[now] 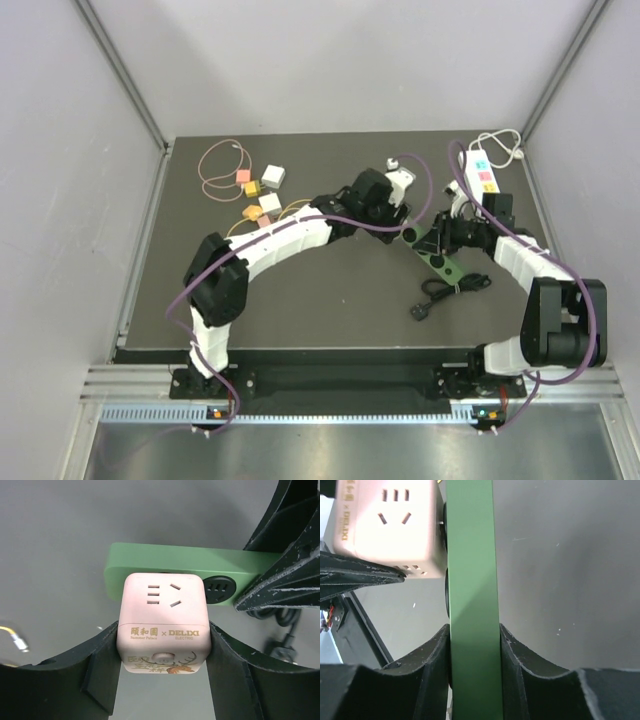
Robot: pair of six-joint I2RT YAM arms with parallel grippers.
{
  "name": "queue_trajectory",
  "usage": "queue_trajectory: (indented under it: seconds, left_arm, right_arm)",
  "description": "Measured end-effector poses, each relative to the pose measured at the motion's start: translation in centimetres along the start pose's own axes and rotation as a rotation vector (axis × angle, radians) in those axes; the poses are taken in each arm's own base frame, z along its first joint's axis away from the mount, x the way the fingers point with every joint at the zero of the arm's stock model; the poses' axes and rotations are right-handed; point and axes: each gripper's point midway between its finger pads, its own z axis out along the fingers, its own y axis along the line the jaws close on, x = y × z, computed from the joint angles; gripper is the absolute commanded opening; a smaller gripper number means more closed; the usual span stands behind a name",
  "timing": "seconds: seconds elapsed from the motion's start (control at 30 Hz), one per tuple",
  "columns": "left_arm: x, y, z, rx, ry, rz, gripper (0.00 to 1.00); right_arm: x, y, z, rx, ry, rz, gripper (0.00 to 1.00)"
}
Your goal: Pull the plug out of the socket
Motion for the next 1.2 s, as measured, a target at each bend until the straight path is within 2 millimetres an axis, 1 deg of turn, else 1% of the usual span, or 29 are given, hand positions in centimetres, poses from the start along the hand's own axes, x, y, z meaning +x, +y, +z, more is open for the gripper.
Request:
queue_trajectory:
  seconds: [0.13, 0.27, 0.43, 0.5, 0.7, 0.87, 1.03, 1.2]
  left_arm:
    - [0.3, -0.2, -0.1, 0.043, 0.003, -0.058, 0.0]
    - [0.2, -0.5, -0.6, 0.068, -0.003, -0.089, 0.0]
    - [0.1, -0.5, -0.8, 0.059, 0.001, -0.09, 0.0]
    - [-0.2, -0.4, -1.1, 0.013, 0.005, -0.059, 0.0]
    - [-2.0, -1.4, -2.2, -0.193, 0.02, 0.143, 0.0]
    - [-2.6, -2.2, -1.9, -0.309, 0.034, 0.31, 0.0]
    - [-2.8, -2.7, -1.8, -0.304, 0.042, 0.368, 0.0]
    - [-2.4, -2.9, -1.4, -0.243, 0.051, 0.333, 0.0]
  right_arm:
    - [0.1, 0.1, 0.0, -0.005, 0.003, 0.012, 0.0]
    - [0.1, 0.4, 0.0, -0.019, 0.004, 0.017, 0.0]
    - [0.1, 0.5, 0.0, -0.023, 0.004, 0.019, 0.0]
    - [0.0, 0.6, 0.0, -0.03, -0.001, 0.015, 0.0]
    - [-0.8, 1.3, -0.3, -0.069, -0.031, -0.016, 0.0]
    - [-0.8, 0.8, -0.4, -0.048, -0.031, -0.022, 0.0]
    - [-0.6, 0.5, -0.4, -0.031, -0.023, -0.023, 0.0]
    - [0.0, 0.2, -0.5, -0.012, -0.004, -0.002, 0.0]
